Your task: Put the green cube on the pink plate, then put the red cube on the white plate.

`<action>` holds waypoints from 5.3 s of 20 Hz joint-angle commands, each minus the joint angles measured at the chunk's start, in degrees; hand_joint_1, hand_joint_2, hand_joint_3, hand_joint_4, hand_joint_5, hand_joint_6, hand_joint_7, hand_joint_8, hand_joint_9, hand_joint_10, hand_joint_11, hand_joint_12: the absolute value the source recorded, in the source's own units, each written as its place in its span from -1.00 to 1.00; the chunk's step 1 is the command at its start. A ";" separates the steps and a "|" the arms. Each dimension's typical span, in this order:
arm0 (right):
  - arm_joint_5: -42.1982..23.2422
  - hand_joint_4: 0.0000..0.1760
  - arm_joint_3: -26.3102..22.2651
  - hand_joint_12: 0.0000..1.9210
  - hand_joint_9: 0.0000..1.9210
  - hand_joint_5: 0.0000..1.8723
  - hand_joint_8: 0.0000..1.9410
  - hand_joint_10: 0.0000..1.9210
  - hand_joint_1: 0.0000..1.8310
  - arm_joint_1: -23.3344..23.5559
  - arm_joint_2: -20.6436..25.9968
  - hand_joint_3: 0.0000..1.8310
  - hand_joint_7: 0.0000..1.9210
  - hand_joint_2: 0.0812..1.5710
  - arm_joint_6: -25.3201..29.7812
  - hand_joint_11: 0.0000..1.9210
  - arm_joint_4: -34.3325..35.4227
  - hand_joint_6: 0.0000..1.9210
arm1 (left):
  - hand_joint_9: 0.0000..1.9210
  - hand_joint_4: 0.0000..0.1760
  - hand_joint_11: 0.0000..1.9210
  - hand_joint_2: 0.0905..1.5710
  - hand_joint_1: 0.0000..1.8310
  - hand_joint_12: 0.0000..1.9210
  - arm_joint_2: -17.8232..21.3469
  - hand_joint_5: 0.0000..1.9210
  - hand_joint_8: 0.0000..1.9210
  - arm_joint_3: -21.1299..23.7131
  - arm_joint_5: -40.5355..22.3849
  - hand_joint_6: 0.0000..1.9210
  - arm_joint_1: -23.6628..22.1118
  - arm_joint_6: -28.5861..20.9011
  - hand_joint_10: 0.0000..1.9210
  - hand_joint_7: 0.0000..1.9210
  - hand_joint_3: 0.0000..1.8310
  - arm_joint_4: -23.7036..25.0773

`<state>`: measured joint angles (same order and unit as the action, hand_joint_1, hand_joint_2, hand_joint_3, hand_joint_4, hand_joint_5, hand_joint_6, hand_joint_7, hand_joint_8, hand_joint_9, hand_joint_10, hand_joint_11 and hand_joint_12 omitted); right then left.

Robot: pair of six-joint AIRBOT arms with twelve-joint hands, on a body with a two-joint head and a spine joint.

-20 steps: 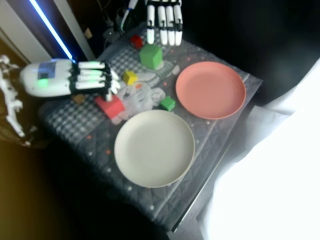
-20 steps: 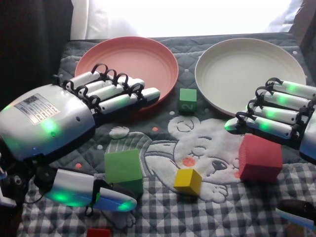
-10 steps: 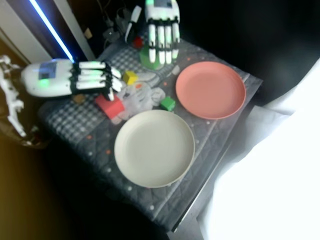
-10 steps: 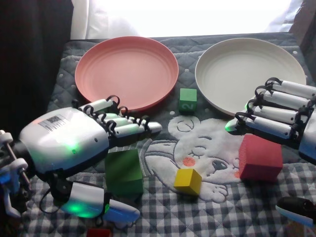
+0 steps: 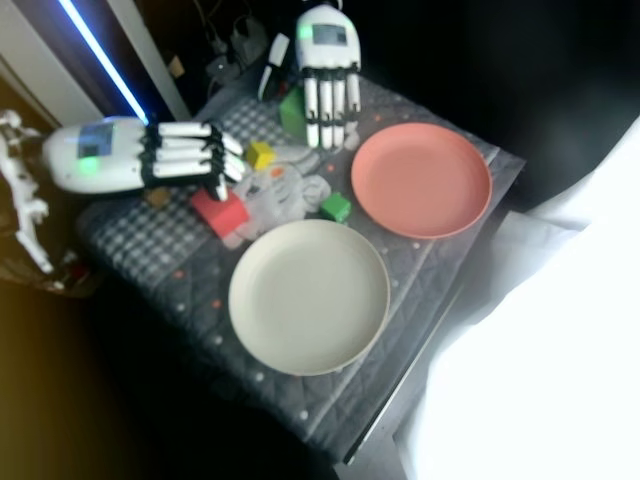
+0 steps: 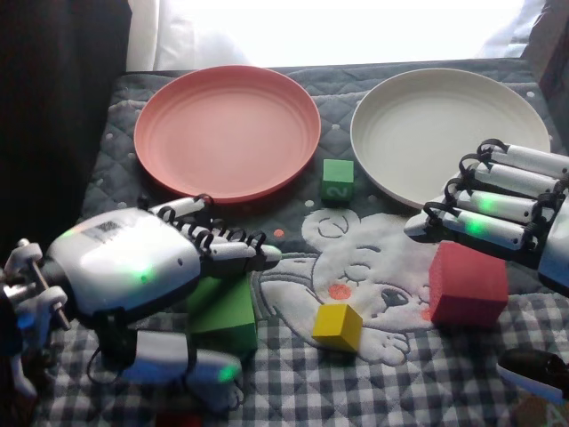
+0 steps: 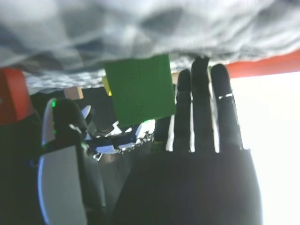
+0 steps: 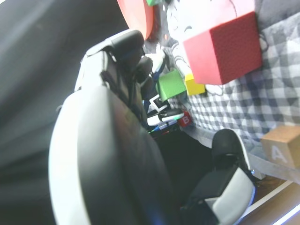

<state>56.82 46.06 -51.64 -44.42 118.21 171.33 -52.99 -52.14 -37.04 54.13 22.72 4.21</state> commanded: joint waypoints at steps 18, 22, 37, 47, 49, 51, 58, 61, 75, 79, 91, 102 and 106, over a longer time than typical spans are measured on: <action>6.77 -1.00 0.72 0.49 -0.99 -0.90 -0.49 -0.03 -0.20 0.73 -1.02 -0.26 -0.75 -0.28 0.03 -1.00 1.08 -0.33 | -0.35 -1.00 -0.54 0.59 0.27 0.89 -2.79 -0.34 0.52 -9.40 -16.69 0.40 -13.29 0.07 0.45 -0.18 -1.00 -9.69; 6.77 -1.00 0.98 0.61 -0.97 -0.89 -0.47 0.01 -0.21 0.63 -1.26 -0.28 -0.72 -0.27 0.48 -1.00 1.08 -0.31 | -0.21 -1.00 -0.46 0.54 0.44 0.74 -6.68 -0.34 0.37 -15.03 -8.18 0.39 -18.20 0.07 0.55 -0.17 -1.00 -9.89; 6.77 -1.00 1.59 0.62 -0.99 -0.90 -0.41 0.04 -0.20 0.66 -2.04 -0.32 -0.77 -0.22 0.90 -1.00 1.08 -0.29 | -0.66 -1.00 -0.92 0.44 0.01 0.74 -17.16 -0.42 -0.09 -30.28 11.91 -0.14 -23.91 0.07 0.08 -0.49 -1.00 -15.64; 6.78 -1.00 2.71 0.42 -0.98 -0.83 -0.60 -0.15 -0.16 2.23 -2.29 -0.46 -0.78 -0.17 0.90 -1.00 1.08 -0.58 | -1.00 0.48 -0.96 0.15 -0.31 -0.97 -14.34 -0.88 -1.00 -26.78 5.27 -1.00 -20.89 0.07 -1.00 -1.00 -1.00 -20.78; 6.77 -1.00 3.24 0.43 -1.00 -0.85 -0.63 -0.17 -0.12 2.75 -2.42 -0.36 -0.81 -0.27 0.90 -1.00 1.08 -0.53 | -1.00 0.15 -0.98 0.21 -0.27 -0.99 -11.90 -0.87 -1.00 -22.93 -0.32 -0.99 -18.93 0.07 -1.00 -1.00 -0.98 -20.82; 6.76 -1.00 3.80 0.36 -1.00 -0.89 -0.72 -0.29 -0.09 3.16 -2.80 -0.24 -0.83 -0.41 0.90 -1.00 1.08 -0.51 | -1.00 0.09 -0.99 0.26 -0.34 -1.00 -8.26 -0.85 -1.00 -17.04 -8.27 -0.99 -16.50 0.07 -1.00 -0.99 -0.97 -19.43; 0.16 -1.00 5.22 0.42 -1.00 -0.92 -0.95 -0.52 -0.07 4.32 -4.95 -0.08 -0.84 -0.59 0.91 -1.00 1.08 -0.43 | -0.87 0.06 -1.00 0.35 -0.43 -0.47 -1.10 -0.78 -0.99 -5.20 -25.98 -0.99 -8.96 0.07 -0.97 -0.86 -1.00 -15.56; -2.92 -1.00 6.52 0.50 -1.00 -0.88 -0.97 -0.44 -0.03 4.64 -6.56 -0.34 -0.82 -0.39 1.49 -1.00 1.08 -0.44 | -0.87 -0.59 -1.00 0.36 -0.41 -0.55 0.09 -0.76 -1.00 -2.97 -29.43 -1.00 -7.43 0.07 -0.98 -0.83 -1.00 -14.38; -4.99 -1.00 8.40 0.82 -0.16 -0.09 0.37 0.52 0.52 7.08 -8.69 -1.00 -0.17 0.47 2.53 -0.24 1.06 0.06 | -0.90 -0.37 -1.00 0.45 -0.40 -0.52 0.02 -0.76 -1.00 -2.34 -32.46 -1.00 -5.47 0.07 -1.00 -0.84 -1.00 -15.39; -1.10 -1.00 8.35 0.99 -0.28 -0.11 0.47 0.62 0.48 9.48 -7.58 -1.00 -0.20 0.51 2.52 -0.32 1.05 0.15 | -0.90 -0.35 -1.00 0.48 -0.35 -0.50 0.09 -0.75 -1.00 -2.35 -33.23 -1.00 -5.02 0.07 -1.00 -0.84 -1.00 -15.96; -4.17 -1.00 19.37 0.94 -0.32 -0.29 0.46 0.67 0.46 20.84 -11.75 -1.00 -0.21 0.57 2.51 -0.51 1.05 0.43 | -0.81 -0.52 -1.00 0.45 -0.35 -0.26 0.77 -0.71 -1.00 -1.21 -38.18 -1.00 -5.37 0.07 -1.00 -0.77 -1.00 -13.11; -18.76 -1.00 30.68 0.99 -0.38 -0.21 0.61 0.78 0.45 23.85 -19.68 -1.00 -0.30 0.59 2.54 -0.40 1.07 0.25 | -0.86 -0.26 -1.00 0.41 -0.41 -0.30 0.75 -0.70 -1.00 -0.85 -40.02 -1.00 -5.71 0.07 -0.99 -0.82 -1.00 -11.13; -19.76 -1.00 31.14 0.64 -0.22 -0.29 0.32 0.54 0.47 23.84 -20.65 -1.00 -0.17 0.53 2.54 -0.42 1.07 0.41 | -0.84 -0.34 -1.00 0.43 -0.37 -0.30 0.75 -0.68 -1.00 -0.85 -40.04 -0.99 -5.71 0.07 -0.99 -0.81 -1.00 -11.05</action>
<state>31.16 76.99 -28.71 -65.36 121.03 171.17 -52.49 -53.08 -69.71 49.08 22.94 -7.62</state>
